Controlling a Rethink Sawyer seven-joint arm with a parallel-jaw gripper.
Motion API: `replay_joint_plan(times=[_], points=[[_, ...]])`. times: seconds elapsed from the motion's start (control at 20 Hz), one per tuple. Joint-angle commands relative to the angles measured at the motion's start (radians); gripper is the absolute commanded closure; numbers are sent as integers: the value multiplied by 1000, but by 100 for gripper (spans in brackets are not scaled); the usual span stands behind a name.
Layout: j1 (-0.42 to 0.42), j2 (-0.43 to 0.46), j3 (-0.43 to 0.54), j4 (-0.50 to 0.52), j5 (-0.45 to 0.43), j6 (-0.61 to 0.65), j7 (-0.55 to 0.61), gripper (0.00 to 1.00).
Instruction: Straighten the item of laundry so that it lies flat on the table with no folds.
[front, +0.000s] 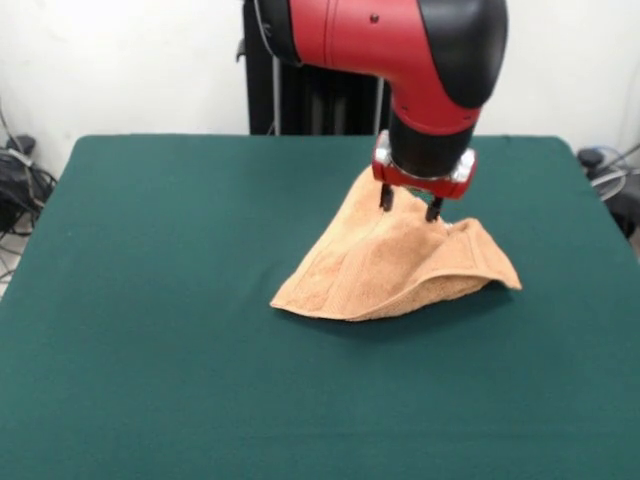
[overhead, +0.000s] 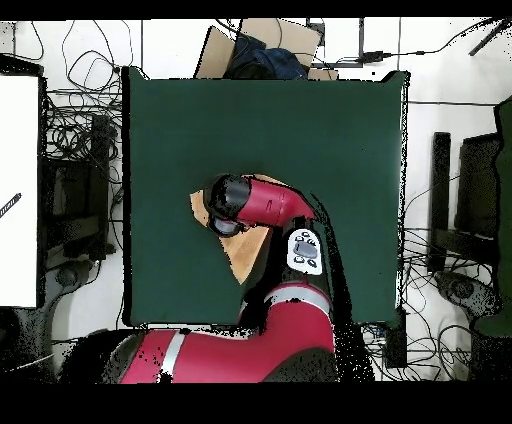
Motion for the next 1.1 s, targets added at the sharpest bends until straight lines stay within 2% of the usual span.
replay_joint_plan(times=[0.05, 0.25, 0.5, 1.1], points=[[-15, -73, -23, -16, 41, 192, 219, 0], [-25, -87, -11, 25, 51, 144, 213, 0], [-9, -90, -17, 27, 50, 148, 229, 0], [41, 43, -32, -113, 47, 155, 266, 0]])
